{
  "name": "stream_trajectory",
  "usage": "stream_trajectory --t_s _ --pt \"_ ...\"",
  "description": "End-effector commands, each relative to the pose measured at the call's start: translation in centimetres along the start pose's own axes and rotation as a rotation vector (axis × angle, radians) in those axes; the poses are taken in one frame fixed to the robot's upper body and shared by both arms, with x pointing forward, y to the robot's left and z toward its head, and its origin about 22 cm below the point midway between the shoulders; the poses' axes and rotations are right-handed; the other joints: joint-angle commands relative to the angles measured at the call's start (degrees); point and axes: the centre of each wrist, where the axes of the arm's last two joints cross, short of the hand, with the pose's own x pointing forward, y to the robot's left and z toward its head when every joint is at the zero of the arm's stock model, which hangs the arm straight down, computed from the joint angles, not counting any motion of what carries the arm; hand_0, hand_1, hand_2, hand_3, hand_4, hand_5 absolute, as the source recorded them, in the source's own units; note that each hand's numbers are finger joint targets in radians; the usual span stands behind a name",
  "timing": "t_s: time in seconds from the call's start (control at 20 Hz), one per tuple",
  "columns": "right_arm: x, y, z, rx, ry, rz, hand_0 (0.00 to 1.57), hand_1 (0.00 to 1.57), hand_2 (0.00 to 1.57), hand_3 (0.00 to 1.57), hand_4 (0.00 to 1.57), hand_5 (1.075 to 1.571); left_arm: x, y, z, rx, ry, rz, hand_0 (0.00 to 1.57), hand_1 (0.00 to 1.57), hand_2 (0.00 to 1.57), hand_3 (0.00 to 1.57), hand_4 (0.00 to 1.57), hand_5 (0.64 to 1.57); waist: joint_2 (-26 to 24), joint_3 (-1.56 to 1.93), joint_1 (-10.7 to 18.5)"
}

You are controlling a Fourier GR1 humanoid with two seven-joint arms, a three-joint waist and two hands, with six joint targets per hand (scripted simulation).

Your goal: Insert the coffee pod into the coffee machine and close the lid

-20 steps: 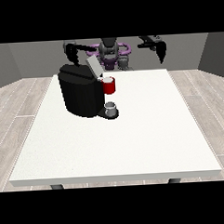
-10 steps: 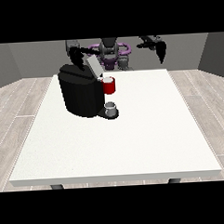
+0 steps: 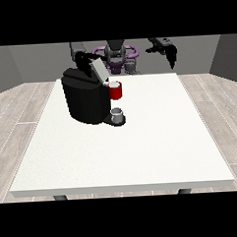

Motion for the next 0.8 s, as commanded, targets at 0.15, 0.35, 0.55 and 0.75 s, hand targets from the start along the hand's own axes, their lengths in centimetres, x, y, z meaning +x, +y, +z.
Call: stream_trajectory --t_s 0.15,0.35,0.55,0.75 --pt "0.0 0.4 -0.9 0.026 0.031 0.011 0.00 0.00 0.00 0.00 0.00 1.571 -0.7 0.9 0.6 -0.010 0.007 0.004 0.00 0.00 0.00 0.00 0.00 1.571 1.17 0.25 0.84" --pt "1.8 3.1 -2.1 0.047 -0.034 0.030 0.00 0.00 0.00 0.00 0.00 1.571 -0.2 1.1 -0.7 0.044 -0.035 -0.028 0.00 0.00 0.00 0.00 0.14 1.571 2.63 0.24 -0.35" --pt "2.6 2.7 -2.7 0.078 -0.041 0.057 0.00 0.00 0.00 0.00 0.11 1.571 -0.6 1.3 -0.4 0.036 -0.026 -0.030 0.00 0.00 0.00 0.00 0.15 1.571 2.65 0.24 -0.01" --pt "2.9 1.4 -3.1 0.074 -0.074 0.100 0.00 0.00 0.00 0.00 0.00 1.571 -0.4 -1.0 -0.8 0.008 -0.034 -0.003 0.00 0.00 0.00 0.00 0.18 1.571 4.06 0.26 1.92"
